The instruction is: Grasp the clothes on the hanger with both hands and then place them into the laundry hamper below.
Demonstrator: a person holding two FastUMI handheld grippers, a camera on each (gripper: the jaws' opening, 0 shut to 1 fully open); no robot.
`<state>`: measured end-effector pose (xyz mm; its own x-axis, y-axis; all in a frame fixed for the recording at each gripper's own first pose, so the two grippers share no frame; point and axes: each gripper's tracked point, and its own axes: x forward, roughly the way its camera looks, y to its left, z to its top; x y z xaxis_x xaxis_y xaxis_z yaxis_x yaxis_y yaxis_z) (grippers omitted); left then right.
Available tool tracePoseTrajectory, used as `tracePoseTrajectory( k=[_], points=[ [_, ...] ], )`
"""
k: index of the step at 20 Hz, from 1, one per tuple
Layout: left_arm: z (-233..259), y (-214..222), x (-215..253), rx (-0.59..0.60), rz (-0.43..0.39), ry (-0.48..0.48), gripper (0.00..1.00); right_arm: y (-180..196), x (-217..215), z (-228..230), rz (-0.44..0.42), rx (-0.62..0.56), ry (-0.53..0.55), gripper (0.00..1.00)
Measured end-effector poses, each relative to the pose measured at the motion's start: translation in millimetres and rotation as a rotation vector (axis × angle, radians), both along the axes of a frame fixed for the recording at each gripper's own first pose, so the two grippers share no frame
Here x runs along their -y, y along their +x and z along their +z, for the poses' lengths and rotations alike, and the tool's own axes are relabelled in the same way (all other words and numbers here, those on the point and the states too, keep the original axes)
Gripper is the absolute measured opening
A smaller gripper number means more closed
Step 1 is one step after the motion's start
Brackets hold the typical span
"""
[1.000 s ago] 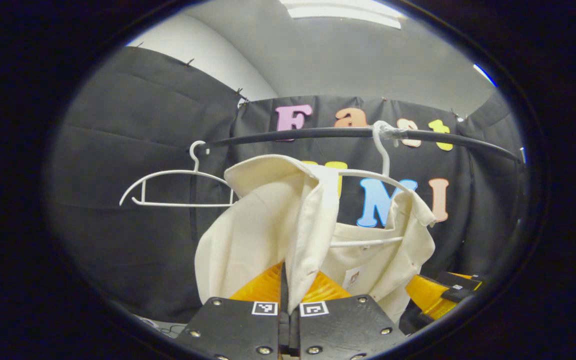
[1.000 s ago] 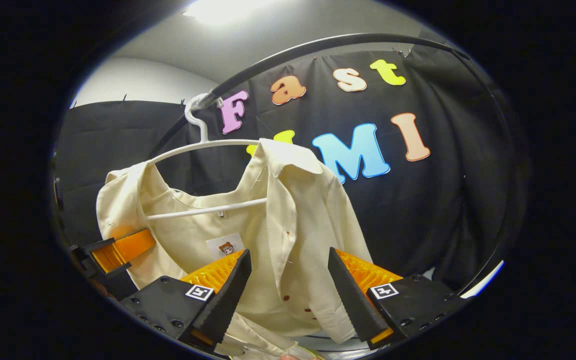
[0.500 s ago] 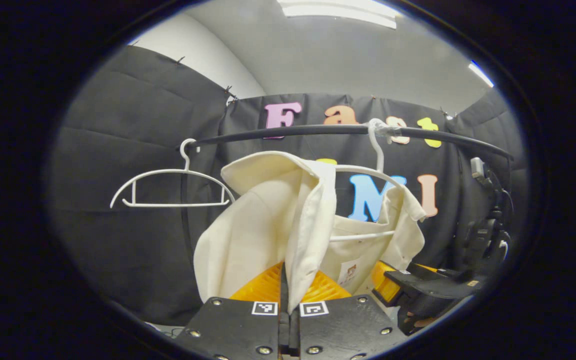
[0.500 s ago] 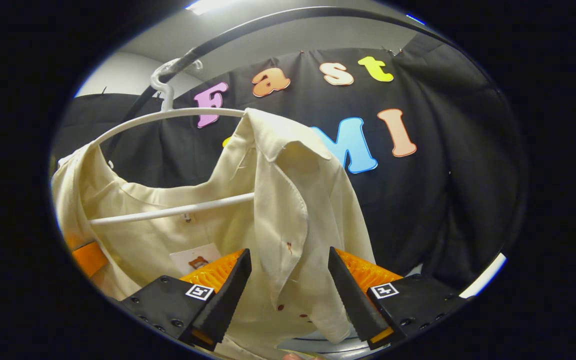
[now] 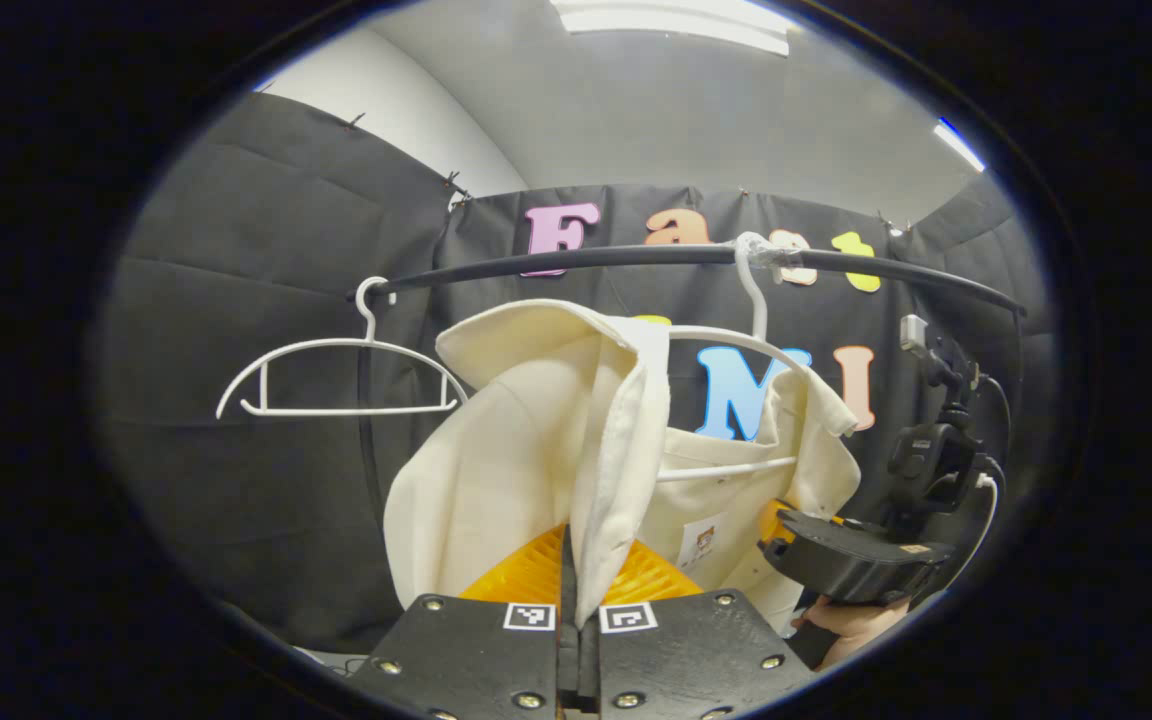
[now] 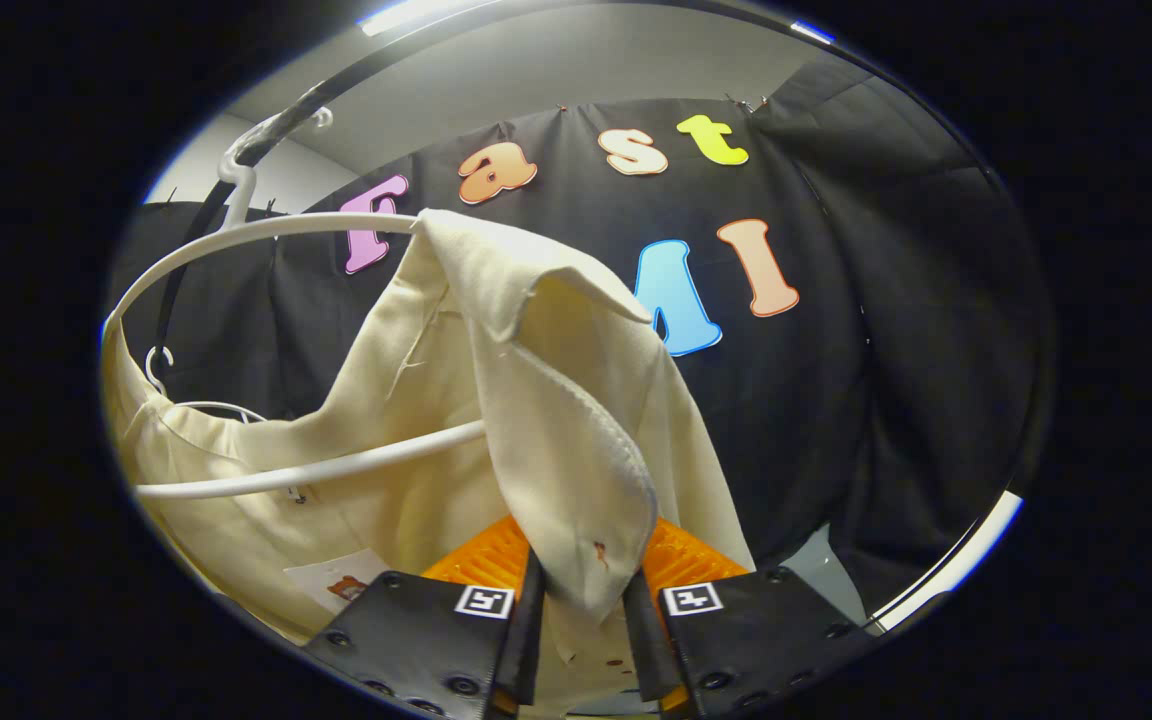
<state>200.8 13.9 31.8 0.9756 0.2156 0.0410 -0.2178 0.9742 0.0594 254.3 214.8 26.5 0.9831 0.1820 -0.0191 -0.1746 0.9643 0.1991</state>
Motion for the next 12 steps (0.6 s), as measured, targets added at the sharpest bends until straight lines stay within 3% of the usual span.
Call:
tracePoseTrajectory(
  k=[1, 2, 6, 12],
  points=[
    [-1.6, 1.1, 0.1, 0.000, 0.002, -0.001, 0.01, 1.6, 8.0, 2.7, -0.017, 0.011, 0.015, 0.24],
    [-1.2, 1.8, -1.3, 0.002, 0.004, -0.001, 0.01, 4.5, 15.6, 5.1, -0.025, 0.020, 0.030, 0.10],
    [-4.9, 6.1, -3.7, -0.003, 0.004, -0.017, 0.01, 13.4, 22.0, 15.9, 0.046, 0.041, 0.038, 0.03],
    [3.8, -2.2, -12.1, 0.025, 0.042, -0.006, 0.01, 35.3, 59.8, 50.1, -0.031, 0.125, 0.020, 0.03]
  ],
)
